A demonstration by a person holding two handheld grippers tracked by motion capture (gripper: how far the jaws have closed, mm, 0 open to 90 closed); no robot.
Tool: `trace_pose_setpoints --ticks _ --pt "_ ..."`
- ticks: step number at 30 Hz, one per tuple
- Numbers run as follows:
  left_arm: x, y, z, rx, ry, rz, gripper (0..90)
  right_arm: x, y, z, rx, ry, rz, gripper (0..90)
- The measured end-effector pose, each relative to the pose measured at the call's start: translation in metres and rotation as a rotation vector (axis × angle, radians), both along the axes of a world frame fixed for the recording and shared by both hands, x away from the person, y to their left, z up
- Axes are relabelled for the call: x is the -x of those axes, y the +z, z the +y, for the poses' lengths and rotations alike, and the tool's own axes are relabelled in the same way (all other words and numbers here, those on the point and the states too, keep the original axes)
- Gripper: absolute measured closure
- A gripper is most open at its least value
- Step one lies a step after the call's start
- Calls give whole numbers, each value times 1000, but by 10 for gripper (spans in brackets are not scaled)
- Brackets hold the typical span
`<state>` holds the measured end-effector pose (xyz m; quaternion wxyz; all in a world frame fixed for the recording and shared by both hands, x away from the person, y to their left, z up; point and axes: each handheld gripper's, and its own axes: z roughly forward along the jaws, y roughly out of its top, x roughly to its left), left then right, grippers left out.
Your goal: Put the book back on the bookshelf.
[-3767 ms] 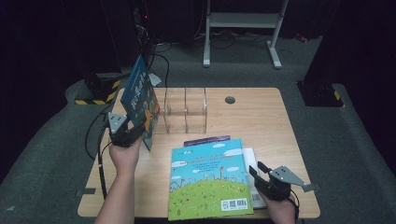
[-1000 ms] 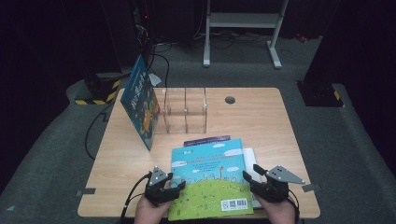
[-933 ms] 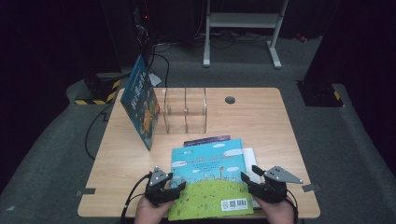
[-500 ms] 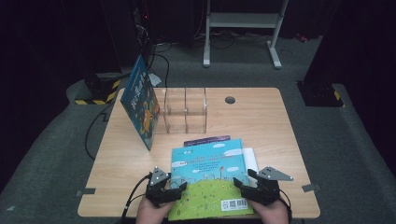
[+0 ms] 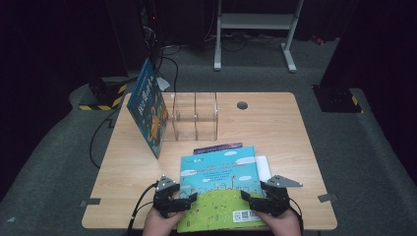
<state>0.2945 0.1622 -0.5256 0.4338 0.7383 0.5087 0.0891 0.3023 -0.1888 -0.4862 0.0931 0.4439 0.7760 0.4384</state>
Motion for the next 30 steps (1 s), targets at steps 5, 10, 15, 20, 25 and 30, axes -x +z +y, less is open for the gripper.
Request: trace_pose_setpoints --ticks 5,10,15,20,25,30 --pt "1 0 -1 4 2 2 144 0 0 1 2 -3 9 229" --pt "1 -1 0 1 2 -6 147 -1 0 1 -3 -7 19 232" --pt "3 -1 0 3 6 -6 154 -1 0 1 -11 -4 30 243" --pt "3 -1 0 0 2 -9 155 -1 1 0 -11 -9 32 262" --pt "3 -1 0 0 1 -9 155 -3 2 0 -11 -12 50 274" --pt "3 -1 -1 -4 5 -19 154 -4 1 0 -18 -8 58 267"
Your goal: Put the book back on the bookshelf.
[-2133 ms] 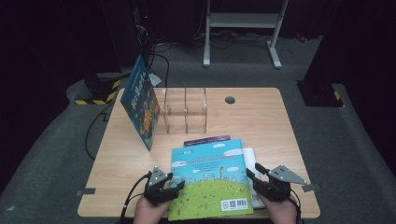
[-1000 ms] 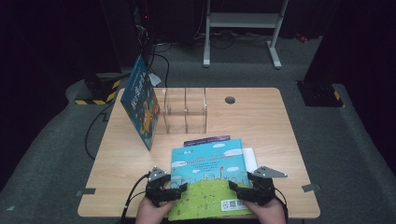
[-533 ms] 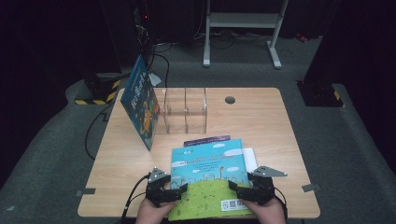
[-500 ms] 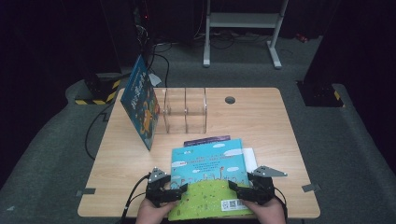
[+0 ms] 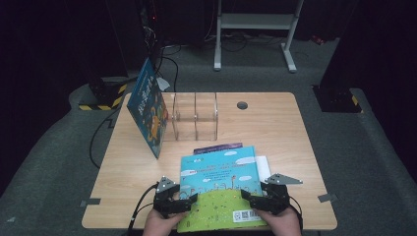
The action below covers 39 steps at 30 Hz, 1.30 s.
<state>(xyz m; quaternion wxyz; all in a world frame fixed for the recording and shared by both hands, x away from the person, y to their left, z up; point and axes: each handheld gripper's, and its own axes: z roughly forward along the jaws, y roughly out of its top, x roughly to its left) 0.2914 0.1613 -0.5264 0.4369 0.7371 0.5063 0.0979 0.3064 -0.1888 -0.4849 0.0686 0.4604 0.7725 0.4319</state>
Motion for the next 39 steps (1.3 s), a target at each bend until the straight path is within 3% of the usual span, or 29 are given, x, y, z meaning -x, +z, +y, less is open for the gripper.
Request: trace_pose_setpoints --ticks 12,22,33,39 --pt "-1 0 -1 -6 -3 -3 145 -1 2 -3 -11 -1 -2 346" --pt "-4 0 0 0 -11 5 118 4 5 -6 -10 8 -46 386" --pt "-7 -1 2 32 -24 20 77 9 7 -6 -9 20 -100 389" --pt "-11 -1 7 91 -33 49 45 14 13 -4 -2 22 -167 405"
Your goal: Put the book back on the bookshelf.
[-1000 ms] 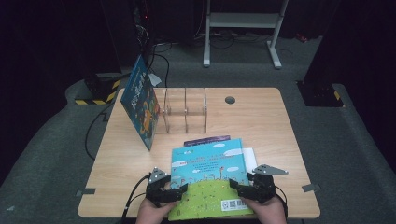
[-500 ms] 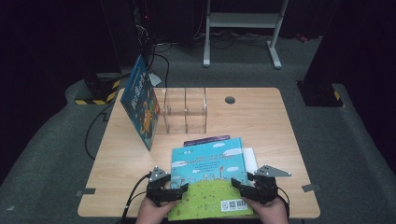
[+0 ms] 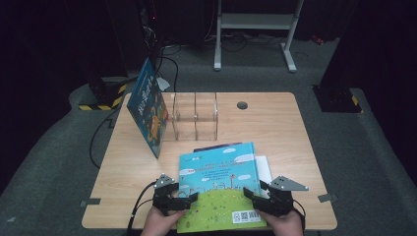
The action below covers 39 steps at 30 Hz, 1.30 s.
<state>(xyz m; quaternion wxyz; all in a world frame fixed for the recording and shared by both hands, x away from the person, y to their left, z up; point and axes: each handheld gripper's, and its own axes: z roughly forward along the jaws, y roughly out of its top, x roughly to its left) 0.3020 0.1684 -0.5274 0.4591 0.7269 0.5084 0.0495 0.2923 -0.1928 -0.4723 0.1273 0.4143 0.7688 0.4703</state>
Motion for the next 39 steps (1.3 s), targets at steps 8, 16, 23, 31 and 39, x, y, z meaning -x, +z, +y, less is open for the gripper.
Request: trace_pose_setpoints --ticks 8,16,23,31,39 --pt "-3 1 2 30 -16 22 35 3 4 2 4 3 -33 408" --pt "-6 3 0 77 -20 54 33 6 8 3 9 15 -76 408" --pt "3 18 -1 13 16 -8 56 8 11 3 -4 13 -79 421" --pt "12 37 4 22 88 -120 178 10 21 2 -45 -8 -105 469" --pt "20 56 5 -5 121 -240 250 14 33 2 -41 -8 -173 502"
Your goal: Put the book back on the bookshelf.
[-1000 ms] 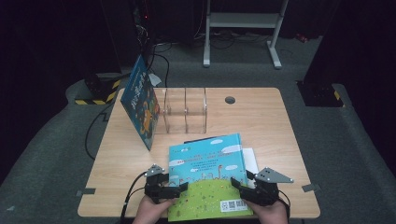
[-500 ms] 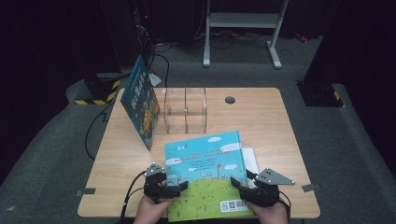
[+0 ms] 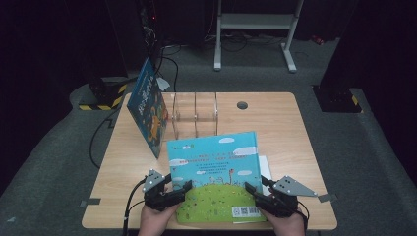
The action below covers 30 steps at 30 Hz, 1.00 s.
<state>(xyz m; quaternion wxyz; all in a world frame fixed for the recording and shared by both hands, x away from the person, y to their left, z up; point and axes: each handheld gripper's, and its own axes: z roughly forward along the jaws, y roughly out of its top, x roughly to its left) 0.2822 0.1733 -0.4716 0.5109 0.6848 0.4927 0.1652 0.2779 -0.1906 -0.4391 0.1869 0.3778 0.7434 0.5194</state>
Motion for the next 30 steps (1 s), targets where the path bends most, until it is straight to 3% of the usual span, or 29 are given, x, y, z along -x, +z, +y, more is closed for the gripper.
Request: trace_pose_setpoints --ticks 10,11,16,22,30 --pt "11 19 2 16 42 -107 372 8 19 0 -51 -29 -80 549" --pt "12 22 2 10 45 -127 385 8 22 0 -48 -33 -95 549" --pt "9 27 4 15 54 -155 386 5 26 2 -33 -26 -120 547" --pt "0 29 5 4 55 -172 389 -4 27 5 -28 -36 -130 536" --pt "-26 32 3 -11 15 -212 388 -13 27 6 -23 -77 -169 535"
